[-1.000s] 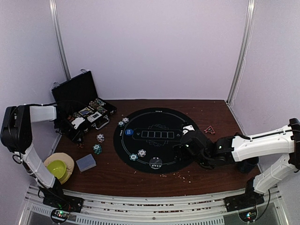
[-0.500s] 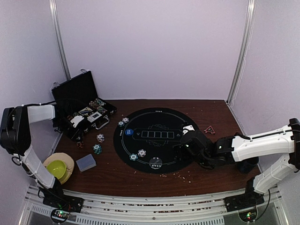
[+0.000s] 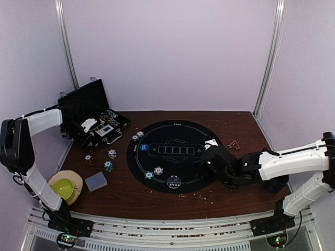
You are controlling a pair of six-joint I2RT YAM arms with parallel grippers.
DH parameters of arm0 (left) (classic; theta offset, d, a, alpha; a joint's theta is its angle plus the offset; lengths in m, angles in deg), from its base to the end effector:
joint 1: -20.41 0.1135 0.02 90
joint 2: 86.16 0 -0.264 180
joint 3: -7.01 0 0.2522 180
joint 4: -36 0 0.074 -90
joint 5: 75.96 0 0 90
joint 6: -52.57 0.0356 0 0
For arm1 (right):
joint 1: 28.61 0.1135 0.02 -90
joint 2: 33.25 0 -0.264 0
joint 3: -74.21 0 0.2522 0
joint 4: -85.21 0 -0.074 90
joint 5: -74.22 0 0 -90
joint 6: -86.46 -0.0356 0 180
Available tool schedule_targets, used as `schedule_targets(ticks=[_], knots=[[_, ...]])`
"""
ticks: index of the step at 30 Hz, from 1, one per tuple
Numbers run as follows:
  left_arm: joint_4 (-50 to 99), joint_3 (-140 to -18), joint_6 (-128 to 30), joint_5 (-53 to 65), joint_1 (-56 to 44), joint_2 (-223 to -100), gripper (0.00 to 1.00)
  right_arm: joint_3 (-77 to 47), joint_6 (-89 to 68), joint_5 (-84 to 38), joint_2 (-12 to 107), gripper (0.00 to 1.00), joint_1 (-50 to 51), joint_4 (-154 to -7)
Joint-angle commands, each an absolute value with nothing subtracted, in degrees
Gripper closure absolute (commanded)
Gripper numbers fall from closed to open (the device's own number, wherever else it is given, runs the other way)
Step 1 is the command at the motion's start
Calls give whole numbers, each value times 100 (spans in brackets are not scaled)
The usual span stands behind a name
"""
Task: Distribute texas hold em gaming equipment
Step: Pick up the poker chip from the pile of poker chips, then place the poker chip in the small blind area.
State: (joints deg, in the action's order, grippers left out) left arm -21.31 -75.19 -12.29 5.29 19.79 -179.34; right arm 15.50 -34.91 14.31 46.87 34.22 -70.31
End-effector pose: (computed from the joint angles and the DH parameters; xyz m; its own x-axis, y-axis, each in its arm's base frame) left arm 0.3225 -0.0089 0.2276 -0.8126 0.4287 -0.3949 0.4553 0.8899 0.0292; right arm 0.1449 0.2431 0.2063 -0.5977 -0.1781 -0.7817 -0.3505 0.9349 0.0550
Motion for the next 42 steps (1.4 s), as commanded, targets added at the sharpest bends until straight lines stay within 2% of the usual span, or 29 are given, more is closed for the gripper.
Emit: schedule_targets(ticks=[1, 9, 22, 42], knots=[[-2241, -7931, -1474, 693, 1287, -17890, 65, 1479, -3494, 1703, 4789, 0, 3471, -7055], [-2320, -9036, -1790, 344, 606, -18783, 64, 1488, -3483, 1904, 4885, 0, 3455, -7084], [-2422, -10975, -1893, 659, -79, -20595, 64, 1531, -3466, 2027, 5007, 0, 3284, -7189], [-2209, -10626, -2259, 873, -399, -21385, 64, 1529, -3468, 2010, 4999, 0, 3271, -7171]])
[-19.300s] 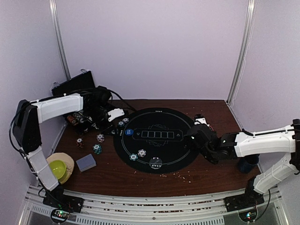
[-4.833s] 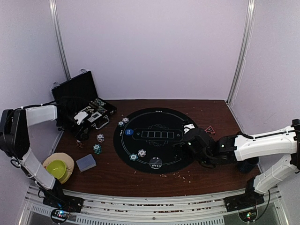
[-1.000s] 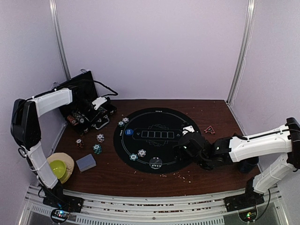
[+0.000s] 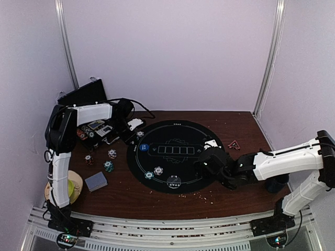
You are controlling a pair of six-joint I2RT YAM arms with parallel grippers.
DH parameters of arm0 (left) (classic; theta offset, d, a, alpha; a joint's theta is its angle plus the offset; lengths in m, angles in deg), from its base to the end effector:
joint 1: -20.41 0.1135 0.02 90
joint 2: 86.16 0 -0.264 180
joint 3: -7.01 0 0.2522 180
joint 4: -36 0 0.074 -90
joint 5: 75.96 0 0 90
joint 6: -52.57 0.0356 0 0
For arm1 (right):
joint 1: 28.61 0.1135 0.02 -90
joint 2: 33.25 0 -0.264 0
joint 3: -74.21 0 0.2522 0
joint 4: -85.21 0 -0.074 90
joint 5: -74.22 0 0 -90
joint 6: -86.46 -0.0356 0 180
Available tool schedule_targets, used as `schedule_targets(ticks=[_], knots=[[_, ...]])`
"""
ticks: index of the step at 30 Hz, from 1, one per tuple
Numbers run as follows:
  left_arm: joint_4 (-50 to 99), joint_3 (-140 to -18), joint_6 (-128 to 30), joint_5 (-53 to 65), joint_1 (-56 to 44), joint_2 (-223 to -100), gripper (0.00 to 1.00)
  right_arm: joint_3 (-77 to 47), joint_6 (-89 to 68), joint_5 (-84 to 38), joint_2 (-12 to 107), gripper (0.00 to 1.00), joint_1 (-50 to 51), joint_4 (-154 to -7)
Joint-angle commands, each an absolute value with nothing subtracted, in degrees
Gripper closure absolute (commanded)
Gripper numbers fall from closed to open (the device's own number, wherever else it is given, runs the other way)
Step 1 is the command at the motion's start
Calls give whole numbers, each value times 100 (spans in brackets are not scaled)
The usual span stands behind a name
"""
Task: Distribute texas hold em gaming equipment
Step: Place the poker chip in the small blind area.
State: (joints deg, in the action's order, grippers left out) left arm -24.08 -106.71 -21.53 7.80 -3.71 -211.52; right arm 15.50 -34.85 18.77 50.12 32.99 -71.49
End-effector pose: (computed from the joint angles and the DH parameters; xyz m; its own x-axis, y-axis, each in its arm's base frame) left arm 0.4129 -0.1891 0.1740 -0.7137 0.6179 -0.3299 0.6580 0.7529 -0.0133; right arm 0.1547 0.2437 0.1938 -0.5844 -0.1810 -0.7910 -0.2811 0.9596 -0.0119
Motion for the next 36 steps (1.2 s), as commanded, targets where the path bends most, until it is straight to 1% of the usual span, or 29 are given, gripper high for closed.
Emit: schedule_targets(ticks=[1, 26, 36], knots=[[-2179, -10610, -2260, 897, -401, -21420, 64, 1531, -3466, 2012, 4996, 0, 3266, -7176], [-1740, -10944, -2312, 1406, -400, -21830, 64, 1523, -3452, 2008, 5016, 0, 3268, -7180], [-1735, -11005, -2258, 1600, -398, -22010, 61, 1521, -3455, 1999, 5031, 0, 3267, -7189]])
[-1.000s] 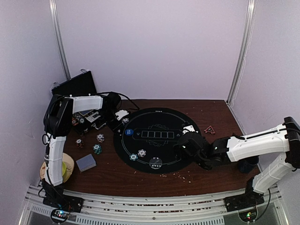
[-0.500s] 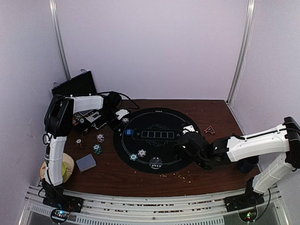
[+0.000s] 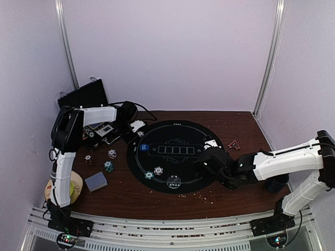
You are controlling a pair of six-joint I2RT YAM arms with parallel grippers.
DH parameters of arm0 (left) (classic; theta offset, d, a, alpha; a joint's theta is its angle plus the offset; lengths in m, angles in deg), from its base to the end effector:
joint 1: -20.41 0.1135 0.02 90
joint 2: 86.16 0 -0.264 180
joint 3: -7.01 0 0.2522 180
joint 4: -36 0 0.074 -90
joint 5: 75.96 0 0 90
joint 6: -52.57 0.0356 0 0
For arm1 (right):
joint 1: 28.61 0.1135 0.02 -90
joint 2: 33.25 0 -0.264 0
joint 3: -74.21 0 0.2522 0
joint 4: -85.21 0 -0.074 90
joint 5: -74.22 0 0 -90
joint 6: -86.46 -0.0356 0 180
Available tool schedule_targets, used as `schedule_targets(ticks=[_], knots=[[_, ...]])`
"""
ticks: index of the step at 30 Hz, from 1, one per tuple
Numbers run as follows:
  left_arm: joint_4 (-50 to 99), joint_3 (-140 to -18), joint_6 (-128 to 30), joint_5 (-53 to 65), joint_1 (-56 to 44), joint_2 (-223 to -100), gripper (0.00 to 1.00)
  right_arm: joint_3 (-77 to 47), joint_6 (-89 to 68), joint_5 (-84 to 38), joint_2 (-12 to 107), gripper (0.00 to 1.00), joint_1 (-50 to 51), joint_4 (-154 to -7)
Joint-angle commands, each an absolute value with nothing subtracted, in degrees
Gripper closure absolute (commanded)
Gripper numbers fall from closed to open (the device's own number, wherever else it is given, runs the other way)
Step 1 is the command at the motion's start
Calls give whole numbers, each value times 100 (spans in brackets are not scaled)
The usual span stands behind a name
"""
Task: Distribute texas hold em gaming equipment
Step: Place the poker chip in the small blind area, then pick up the pile of poker chips from the pile of poker chips.
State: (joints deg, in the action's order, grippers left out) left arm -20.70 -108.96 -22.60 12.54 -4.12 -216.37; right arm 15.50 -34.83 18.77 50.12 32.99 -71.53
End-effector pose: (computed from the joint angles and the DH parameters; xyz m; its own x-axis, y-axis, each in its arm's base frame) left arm 0.4278 -0.1963 0.1495 -0.7230 0.6112 -0.3220 0.6288 0.7753 0.0597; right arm 0.1547 0.2437 0.1938 -0.5841 -0.1808 -0.7913 -0.2813 0.9595 -0.0116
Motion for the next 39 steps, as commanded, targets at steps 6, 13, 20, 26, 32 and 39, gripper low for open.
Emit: schedule_targets(ticks=[6, 13, 20, 26, 32, 39], knots=[[-1740, -11159, -2242, 1774, -395, -22132, 60, 1510, -3443, 1999, 5042, 0, 3266, -7189], [-1747, -11102, -2224, 1810, -402, -22062, 53, 1518, -3442, 1999, 5025, 0, 3269, -7189], [-1749, -10891, -2212, 1751, -402, -21741, 40, 1518, -3447, 1999, 5014, 0, 3266, -7186], [-1853, -10728, -2197, 1740, -402, -21161, 29, 1513, -3442, 1988, 5016, 0, 3270, -7189], [-1896, -10450, -2131, 1817, -396, -20222, 13, 1513, -3435, 1991, 5024, 0, 3266, -7186], [-1729, -9180, -2152, 1834, -46, -18991, 2, 1514, -3429, 1952, 4975, 0, 3265, -7165]])
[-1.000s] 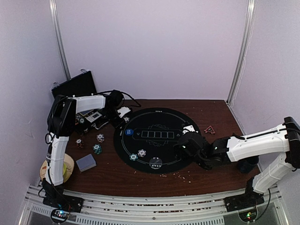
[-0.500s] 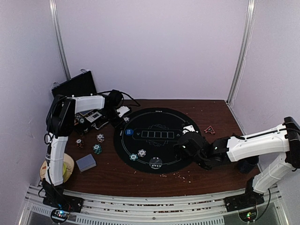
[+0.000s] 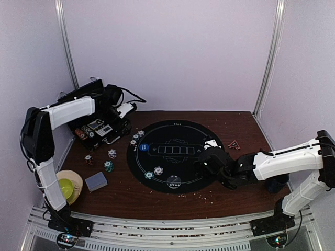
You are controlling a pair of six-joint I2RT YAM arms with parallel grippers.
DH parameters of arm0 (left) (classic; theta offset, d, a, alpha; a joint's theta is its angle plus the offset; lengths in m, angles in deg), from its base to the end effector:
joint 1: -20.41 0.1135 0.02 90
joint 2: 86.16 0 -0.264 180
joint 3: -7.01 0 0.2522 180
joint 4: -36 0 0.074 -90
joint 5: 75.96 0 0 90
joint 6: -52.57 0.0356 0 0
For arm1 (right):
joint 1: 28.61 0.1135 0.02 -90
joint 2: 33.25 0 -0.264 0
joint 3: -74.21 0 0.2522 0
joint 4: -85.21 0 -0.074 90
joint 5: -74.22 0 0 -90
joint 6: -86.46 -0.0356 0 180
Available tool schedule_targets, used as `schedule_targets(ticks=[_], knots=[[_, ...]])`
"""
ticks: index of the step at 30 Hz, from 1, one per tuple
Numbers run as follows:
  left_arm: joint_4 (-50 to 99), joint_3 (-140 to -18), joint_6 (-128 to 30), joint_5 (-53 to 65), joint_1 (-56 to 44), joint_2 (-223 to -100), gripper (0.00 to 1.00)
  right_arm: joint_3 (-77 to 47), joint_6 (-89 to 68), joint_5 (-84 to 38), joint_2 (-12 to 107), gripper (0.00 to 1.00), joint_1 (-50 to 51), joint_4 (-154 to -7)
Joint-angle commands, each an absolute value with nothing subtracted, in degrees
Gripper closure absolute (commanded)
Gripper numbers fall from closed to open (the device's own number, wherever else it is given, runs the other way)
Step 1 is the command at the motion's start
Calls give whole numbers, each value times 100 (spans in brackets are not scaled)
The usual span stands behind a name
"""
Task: Distribute texas hold em gaming equipment
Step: Pick up the pile of poker chips from the pile of poker chips.
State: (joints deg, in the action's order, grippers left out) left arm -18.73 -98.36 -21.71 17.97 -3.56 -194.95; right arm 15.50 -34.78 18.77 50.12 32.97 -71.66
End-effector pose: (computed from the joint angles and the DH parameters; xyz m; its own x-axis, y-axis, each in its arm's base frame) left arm 0.3798 -0.1662 0.2554 -0.6463 0.5832 -0.4922 0.5686 0.7982 0.1990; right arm 0.1549 0.2438 0.1940 -0.5830 -0.1799 -0.7923 -0.2815 0.9595 -0.0107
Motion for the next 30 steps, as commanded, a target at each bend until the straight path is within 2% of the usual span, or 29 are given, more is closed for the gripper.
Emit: schedule_targets(ticks=[1, 9, 15, 30], knots=[[-1649, -8932, -2153, 1797, 79, -18830, 2, 1518, -3430, 1933, 4952, 0, 3272, -7165], [-1288, -7523, -2065, 1163, 1320, -17737, 2, 1547, -3440, 1899, 4866, 0, 3290, -7172], [-1278, -6856, -1962, 1023, 1622, -17207, 2, 1546, -3439, 1880, 4821, 0, 3293, -7149], [-1351, -6406, -1784, 534, 2136, -17369, 6, 1578, -3439, 1901, 4695, 0, 3336, -7128]])
